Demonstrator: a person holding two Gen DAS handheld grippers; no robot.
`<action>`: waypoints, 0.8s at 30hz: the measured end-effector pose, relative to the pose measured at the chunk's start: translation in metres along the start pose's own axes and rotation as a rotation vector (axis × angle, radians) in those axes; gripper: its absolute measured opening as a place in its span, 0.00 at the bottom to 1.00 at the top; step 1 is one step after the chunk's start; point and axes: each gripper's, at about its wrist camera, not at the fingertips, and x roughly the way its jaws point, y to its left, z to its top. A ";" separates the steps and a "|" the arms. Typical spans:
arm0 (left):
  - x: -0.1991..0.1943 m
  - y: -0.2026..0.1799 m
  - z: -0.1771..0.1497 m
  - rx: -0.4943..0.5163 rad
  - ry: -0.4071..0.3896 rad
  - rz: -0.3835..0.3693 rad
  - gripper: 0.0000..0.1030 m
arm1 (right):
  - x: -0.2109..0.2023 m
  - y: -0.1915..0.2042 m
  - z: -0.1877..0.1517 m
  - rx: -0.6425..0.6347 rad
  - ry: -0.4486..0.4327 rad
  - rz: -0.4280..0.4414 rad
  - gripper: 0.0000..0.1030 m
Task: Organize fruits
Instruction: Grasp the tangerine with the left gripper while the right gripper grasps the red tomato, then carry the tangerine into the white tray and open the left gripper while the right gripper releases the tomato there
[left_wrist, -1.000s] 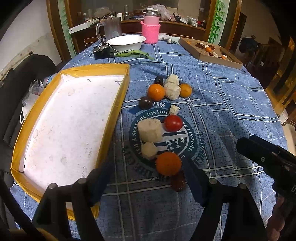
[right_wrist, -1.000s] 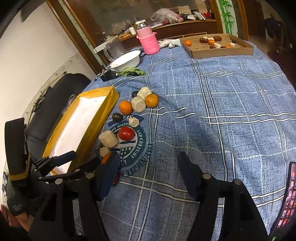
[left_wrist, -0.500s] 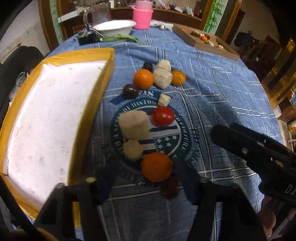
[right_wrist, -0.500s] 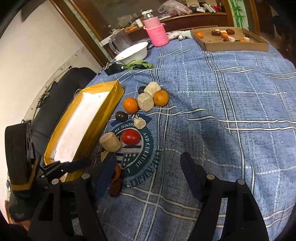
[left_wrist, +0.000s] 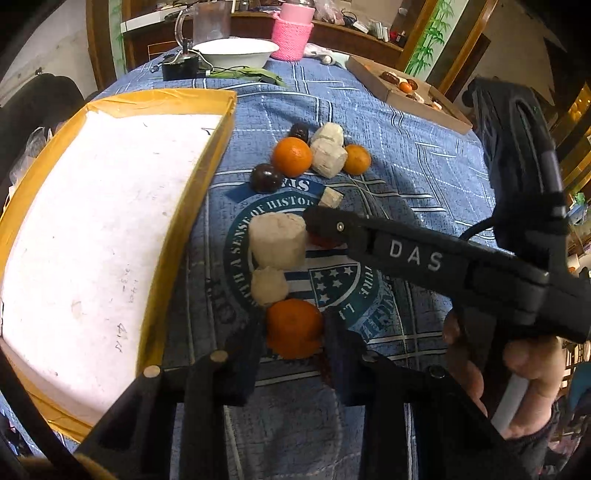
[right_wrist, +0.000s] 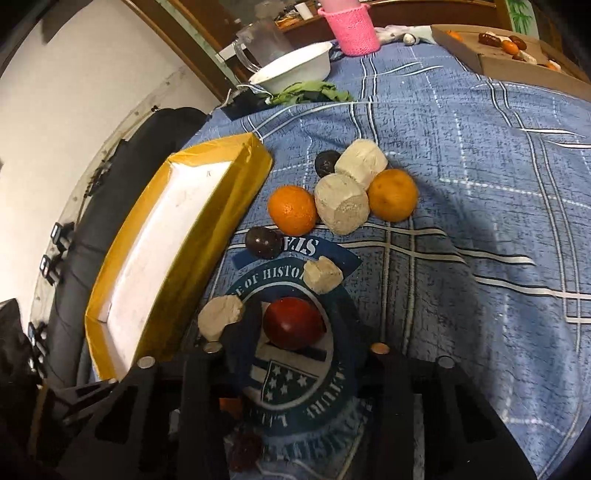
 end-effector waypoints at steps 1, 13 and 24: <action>-0.001 0.001 0.000 -0.004 -0.003 -0.005 0.34 | 0.001 0.002 0.000 -0.012 -0.004 -0.006 0.31; -0.022 0.004 0.000 -0.015 -0.054 -0.030 0.34 | -0.046 0.008 -0.026 0.052 -0.123 -0.119 0.30; -0.075 0.080 0.011 -0.147 -0.188 0.063 0.34 | -0.057 0.070 -0.026 -0.021 -0.159 -0.047 0.30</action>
